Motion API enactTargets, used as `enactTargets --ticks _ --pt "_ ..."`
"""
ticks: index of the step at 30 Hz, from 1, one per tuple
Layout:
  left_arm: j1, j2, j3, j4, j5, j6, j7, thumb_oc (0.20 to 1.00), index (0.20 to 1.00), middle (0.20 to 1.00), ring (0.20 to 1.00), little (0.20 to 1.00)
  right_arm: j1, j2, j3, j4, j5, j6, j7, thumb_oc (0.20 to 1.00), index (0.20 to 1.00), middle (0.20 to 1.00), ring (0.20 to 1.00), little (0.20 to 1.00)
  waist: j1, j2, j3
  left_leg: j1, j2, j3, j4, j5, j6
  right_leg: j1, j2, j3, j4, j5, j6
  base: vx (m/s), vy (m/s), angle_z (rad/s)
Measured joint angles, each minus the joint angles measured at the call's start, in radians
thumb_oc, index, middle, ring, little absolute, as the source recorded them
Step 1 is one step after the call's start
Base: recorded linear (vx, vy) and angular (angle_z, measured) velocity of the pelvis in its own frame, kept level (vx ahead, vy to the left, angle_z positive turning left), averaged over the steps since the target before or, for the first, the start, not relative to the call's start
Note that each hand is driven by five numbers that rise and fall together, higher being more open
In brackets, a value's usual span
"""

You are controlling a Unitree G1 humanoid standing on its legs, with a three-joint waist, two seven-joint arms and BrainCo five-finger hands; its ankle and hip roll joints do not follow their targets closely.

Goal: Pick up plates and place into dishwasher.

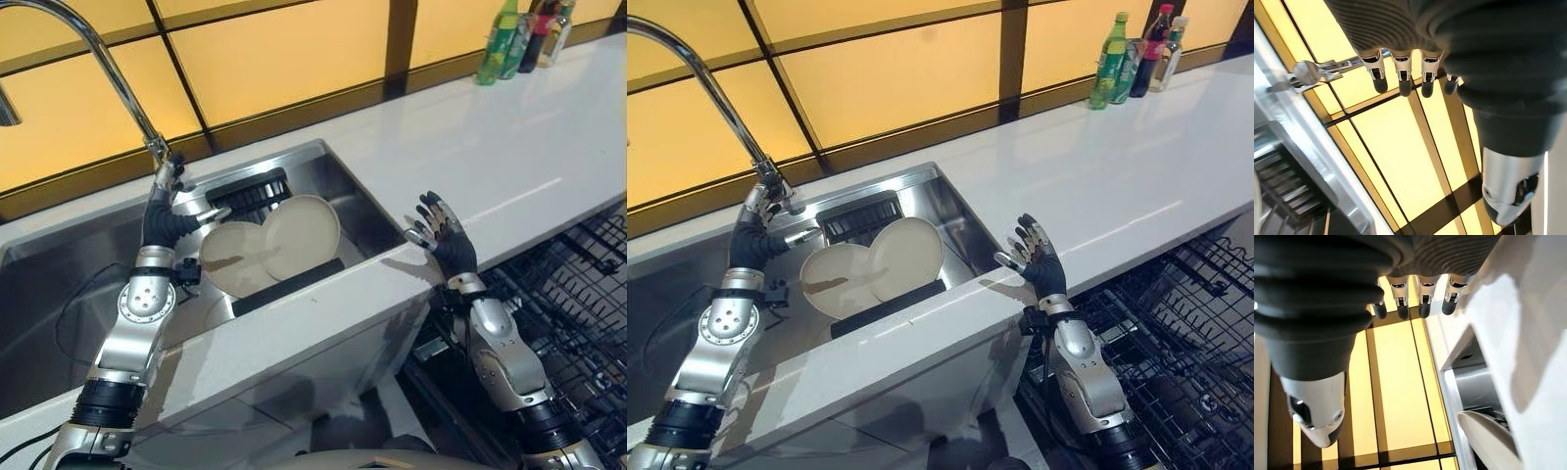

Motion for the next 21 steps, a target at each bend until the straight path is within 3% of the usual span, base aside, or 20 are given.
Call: enactTargets --ticks 6,11,21 --pt "-0.059 0.018 0.008 0.075 0.000 -0.006 -0.045 1.000 1.000 1.000 1.000 1.000 -0.001 -0.025 -0.010 -0.027 -0.012 0.000 0.007 1.000 1.000 1.000 1.000 1.000 -0.015 0.015 0.021 0.000 -0.003 0.028 0.001 0.002 0.002 -0.033 0.002 0.011 0.037 -0.003 0.005 0.04 0.106 -0.15" --pt "-0.083 0.039 -0.013 0.113 -0.011 -0.060 -0.122 1.000 1.000 1.000 1.000 1.000 -0.005 -0.042 -0.040 -0.064 -0.020 -0.003 0.027 1.000 1.000 1.000 1.000 1.000 -0.032 0.033 0.040 -0.018 -0.015 0.054 0.001 0.005 0.008 -0.084 -0.002 0.031 0.068 -0.003 0.016 -0.01 0.124 -0.19" --pt "-0.194 0.051 -0.068 0.231 -0.011 -0.151 -0.117 1.000 1.000 1.000 1.000 1.000 -0.079 -0.117 -0.056 -0.073 -0.030 0.000 0.055 1.000 1.000 1.000 1.000 1.000 -0.078 0.066 0.103 -0.091 -0.038 0.107 0.017 0.012 0.022 -0.205 -0.014 0.058 0.117 0.013 0.038 -0.05 0.092 -0.19"
